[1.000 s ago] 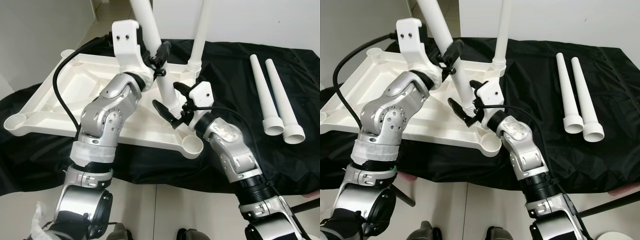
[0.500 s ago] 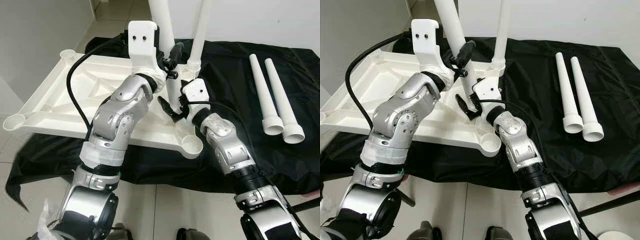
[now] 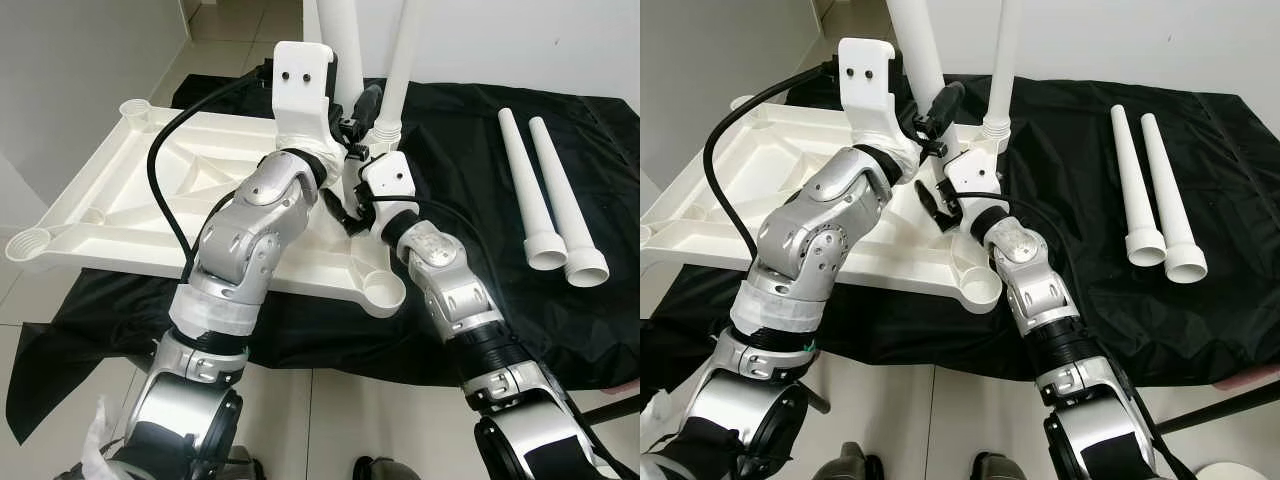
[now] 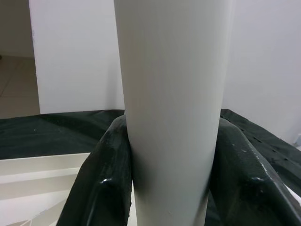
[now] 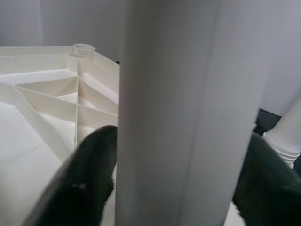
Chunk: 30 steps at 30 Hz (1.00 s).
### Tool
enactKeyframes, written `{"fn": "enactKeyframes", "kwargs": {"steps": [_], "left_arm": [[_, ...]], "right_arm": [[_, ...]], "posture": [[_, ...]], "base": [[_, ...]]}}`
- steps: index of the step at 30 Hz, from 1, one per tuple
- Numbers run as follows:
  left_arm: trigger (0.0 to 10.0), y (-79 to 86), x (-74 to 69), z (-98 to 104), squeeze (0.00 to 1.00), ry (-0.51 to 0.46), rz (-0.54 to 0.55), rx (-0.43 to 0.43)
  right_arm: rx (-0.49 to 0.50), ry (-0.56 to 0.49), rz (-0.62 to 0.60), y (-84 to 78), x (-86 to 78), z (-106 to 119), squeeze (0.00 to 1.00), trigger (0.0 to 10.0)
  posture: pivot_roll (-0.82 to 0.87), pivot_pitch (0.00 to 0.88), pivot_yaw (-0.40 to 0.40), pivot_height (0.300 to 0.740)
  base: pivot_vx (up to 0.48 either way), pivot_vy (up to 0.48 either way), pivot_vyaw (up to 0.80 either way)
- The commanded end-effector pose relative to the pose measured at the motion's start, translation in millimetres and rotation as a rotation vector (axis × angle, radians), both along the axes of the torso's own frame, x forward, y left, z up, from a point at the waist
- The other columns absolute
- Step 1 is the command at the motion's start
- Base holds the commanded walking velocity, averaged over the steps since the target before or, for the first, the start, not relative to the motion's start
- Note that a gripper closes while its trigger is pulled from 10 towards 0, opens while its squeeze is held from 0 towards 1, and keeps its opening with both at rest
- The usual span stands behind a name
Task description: Building children table
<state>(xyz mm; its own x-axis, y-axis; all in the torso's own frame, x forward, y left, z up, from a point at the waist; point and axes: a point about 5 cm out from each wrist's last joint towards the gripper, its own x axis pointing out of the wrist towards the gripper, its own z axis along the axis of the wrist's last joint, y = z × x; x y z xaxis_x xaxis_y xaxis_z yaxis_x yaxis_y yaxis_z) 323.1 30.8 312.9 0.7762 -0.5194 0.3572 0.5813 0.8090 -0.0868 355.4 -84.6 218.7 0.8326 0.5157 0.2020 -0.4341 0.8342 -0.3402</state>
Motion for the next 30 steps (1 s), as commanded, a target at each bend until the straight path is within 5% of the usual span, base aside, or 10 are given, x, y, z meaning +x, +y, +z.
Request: {"fn": "enactKeyframes", "kwargs": {"steps": [1, 13, 14, 17, 18, 19, 20, 30], "left_arm": [[10.0, -4.7, -6.0, 10.8, 0.00, -0.064, -0.033, 0.004], [10.0, -6.2, -6.5, 9.8, 0.00, -0.069, -0.031, 0.016], [10.0, -6.2, -6.6, 9.7, 0.00, -0.075, -0.028, 0.020], [10.0, -6.2, -7.0, 9.5, 0.00, -0.092, -0.021, 0.034], [10.0, -7.1, -8.0, 8.7, 0.75, -0.085, -0.044, 0.018], [10.0, -7.1, -8.0, 8.7, 0.75, -0.085, -0.044, 0.018], [10.0, -8.1, -9.6, 7.9, 1.00, -0.077, -0.074, 0.000], [10.0, -8.6, -13.9, 10.4, 1.00, -0.101, -0.101, 0.009]], "right_arm": [[0.011, -0.003, 0.008, 1.5, 0.6, 0.6, 0.00, 0.0], [0.053, 0.010, -0.018, -0.2, 3.5, 0.2, 0.00, 0.0], [0.055, 0.011, -0.025, -0.3, 4.0, 0.2, 0.00, 10.0], [0.066, 0.020, -0.033, -0.3, 4.9, -0.1, 0.00, 10.0], [0.084, 0.028, -0.037, -0.1, 5.5, 0.4, 0.00, 10.0], [0.084, 0.028, -0.037, -0.1, 5.5, 0.4, 0.00, 10.0], [0.098, 0.036, -0.036, 0.3, 5.7, 0.4, 0.00, 10.0], [0.128, 0.049, -0.063, -2.0, 6.7, -0.6, 0.00, 10.0]], "posture": [[-0.04, 0.089, 0.022, 0.740], [-0.04, 0.088, 0.023, 0.740], [-0.04, 0.087, 0.024, 0.740], [-0.03, 0.084, 0.025, 0.740], [-0.03, 0.085, 0.025, 0.740], [-0.03, 0.085, 0.025, 0.740], [-0.03, 0.080, 0.027, 0.740], [-0.04, 0.087, 0.034, 0.740]], "base": [[0.000, 0.000, 0.00], [0.000, 0.000, 0.00], [0.000, 0.000, 0.00], [0.000, 0.000, 0.00], [0.000, 0.000, 0.00], [0.000, 0.000, 0.00], [0.000, 0.000, 0.00], [0.000, 0.000, 0.00]]}}
